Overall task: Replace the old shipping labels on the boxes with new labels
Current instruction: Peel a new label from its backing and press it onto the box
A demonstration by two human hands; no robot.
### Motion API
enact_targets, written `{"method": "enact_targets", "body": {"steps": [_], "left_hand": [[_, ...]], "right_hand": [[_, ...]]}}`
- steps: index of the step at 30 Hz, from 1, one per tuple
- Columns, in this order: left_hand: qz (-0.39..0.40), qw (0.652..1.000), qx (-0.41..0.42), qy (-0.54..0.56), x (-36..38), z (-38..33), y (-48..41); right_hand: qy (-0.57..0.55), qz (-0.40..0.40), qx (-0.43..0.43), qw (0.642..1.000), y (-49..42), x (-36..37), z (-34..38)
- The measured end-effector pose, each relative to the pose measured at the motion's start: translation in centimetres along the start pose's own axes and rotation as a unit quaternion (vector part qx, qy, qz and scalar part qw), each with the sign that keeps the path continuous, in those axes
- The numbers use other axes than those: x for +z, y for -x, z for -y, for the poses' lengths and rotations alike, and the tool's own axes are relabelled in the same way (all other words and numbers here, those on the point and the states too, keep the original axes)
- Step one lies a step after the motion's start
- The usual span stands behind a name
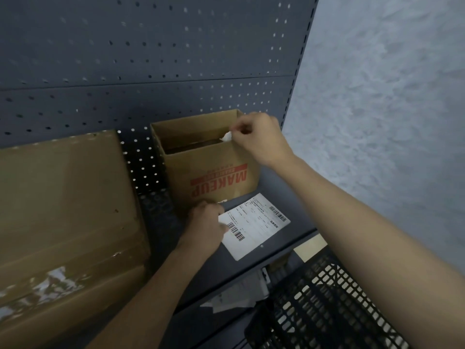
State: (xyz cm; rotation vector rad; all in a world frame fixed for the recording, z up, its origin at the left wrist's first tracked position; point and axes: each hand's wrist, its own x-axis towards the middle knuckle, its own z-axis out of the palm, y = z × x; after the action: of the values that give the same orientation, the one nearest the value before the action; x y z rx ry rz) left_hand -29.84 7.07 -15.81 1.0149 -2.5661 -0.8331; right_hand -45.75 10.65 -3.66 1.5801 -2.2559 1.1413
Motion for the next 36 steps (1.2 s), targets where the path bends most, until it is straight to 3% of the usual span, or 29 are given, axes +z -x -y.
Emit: {"method": "enact_targets", "body": {"steps": [5, 14, 22, 30, 33, 36], "left_hand": [[-0.044, 0.999, 0.004, 0.007, -0.2, 0.1, 0.3], [-0.074, 0.989, -0.004, 0.128, -1.4, -0.7, 1.0], [-0.116, 0.975, -0.004, 0.189, -2.0, -0.6, 2.2], [-0.106, 0.960, -0.030, 0.258, -2.3, -0.2, 3.0], [-0.071, 0.935, -0.066, 0.341, -2.4, -0.1, 3.4], [-0.016, 0.878, -0.114, 0.465, -2.8, -0.3, 4.3]], "right_hand": [[-0.013, -0.036, 0.002, 0.999, -0.3, -0.1, -0.2], [0.082, 0.013, -0.001, 0.997, -0.2, -0.2, -0.1], [0.047, -0.056, 0.001, 0.997, -0.1, -0.2, -0.6], [0.013, -0.053, 0.011, 0.998, 0.1, -0.5, -0.3], [0.041, -0.054, 0.005, 0.998, 0.2, -0.3, -0.5], [0.035, -0.046, 0.012, 0.998, 0.4, -0.4, -0.5]]}}
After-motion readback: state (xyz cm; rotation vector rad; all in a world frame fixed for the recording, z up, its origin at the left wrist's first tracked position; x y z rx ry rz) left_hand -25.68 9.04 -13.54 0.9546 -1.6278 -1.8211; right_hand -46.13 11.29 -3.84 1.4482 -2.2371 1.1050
